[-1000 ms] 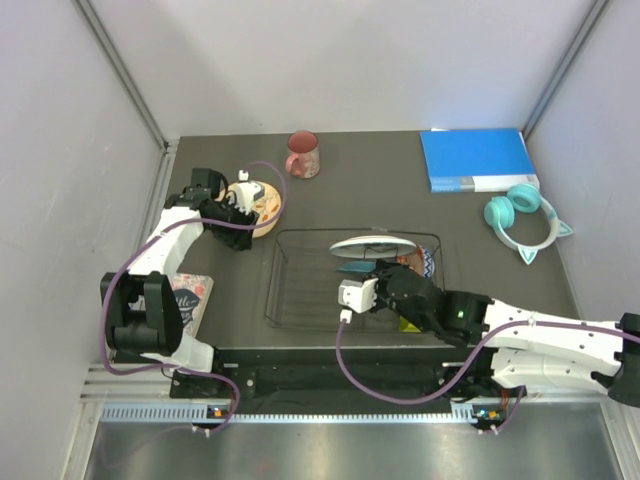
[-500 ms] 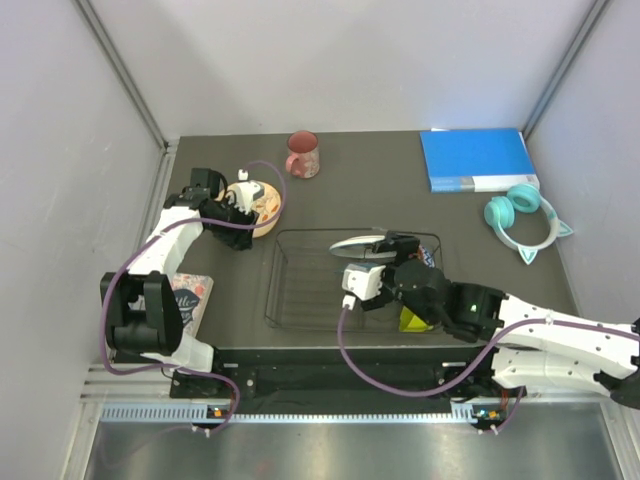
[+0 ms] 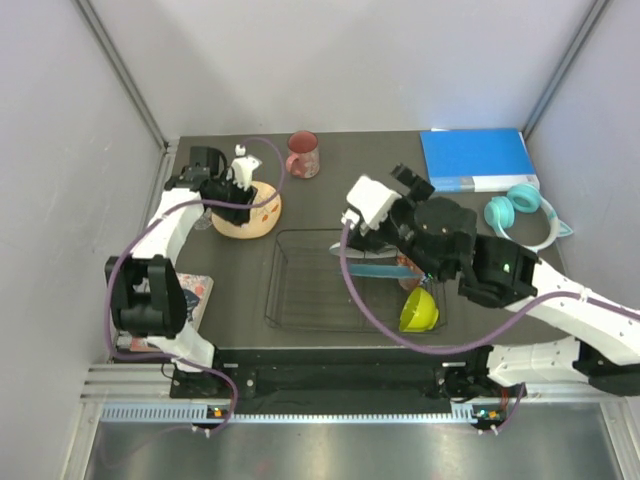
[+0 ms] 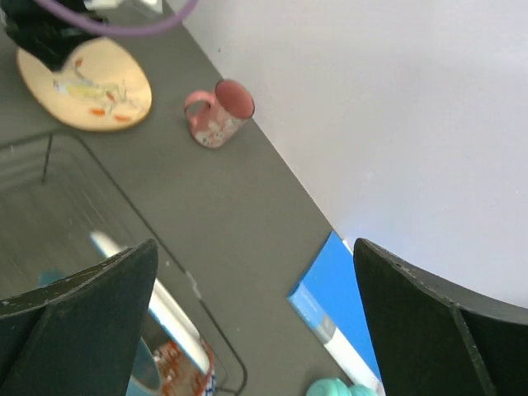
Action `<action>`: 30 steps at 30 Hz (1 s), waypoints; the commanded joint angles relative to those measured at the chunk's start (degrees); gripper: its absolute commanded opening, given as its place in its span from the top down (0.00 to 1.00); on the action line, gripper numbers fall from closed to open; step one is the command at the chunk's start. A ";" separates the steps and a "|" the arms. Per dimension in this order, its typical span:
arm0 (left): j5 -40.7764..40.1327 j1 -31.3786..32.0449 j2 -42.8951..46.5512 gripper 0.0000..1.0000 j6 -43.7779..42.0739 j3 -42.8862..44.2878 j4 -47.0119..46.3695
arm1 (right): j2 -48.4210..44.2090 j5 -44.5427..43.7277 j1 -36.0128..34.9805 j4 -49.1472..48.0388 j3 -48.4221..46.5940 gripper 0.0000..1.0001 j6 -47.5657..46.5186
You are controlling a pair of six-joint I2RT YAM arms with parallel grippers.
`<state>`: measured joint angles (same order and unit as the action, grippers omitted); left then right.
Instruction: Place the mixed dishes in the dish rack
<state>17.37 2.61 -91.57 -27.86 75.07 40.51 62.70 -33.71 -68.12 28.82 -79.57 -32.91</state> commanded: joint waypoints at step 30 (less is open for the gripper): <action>-7.96 -6.83 -38.86 0.47 4.39 35.24 -7.90 | 7.79 23.78 30.41 -11.77 1.87 0.01 25.61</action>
<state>9.78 -2.85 -130.28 -22.44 110.85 34.48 72.44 -12.67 -38.33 20.62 -77.93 -9.08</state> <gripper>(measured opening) 0.531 0.995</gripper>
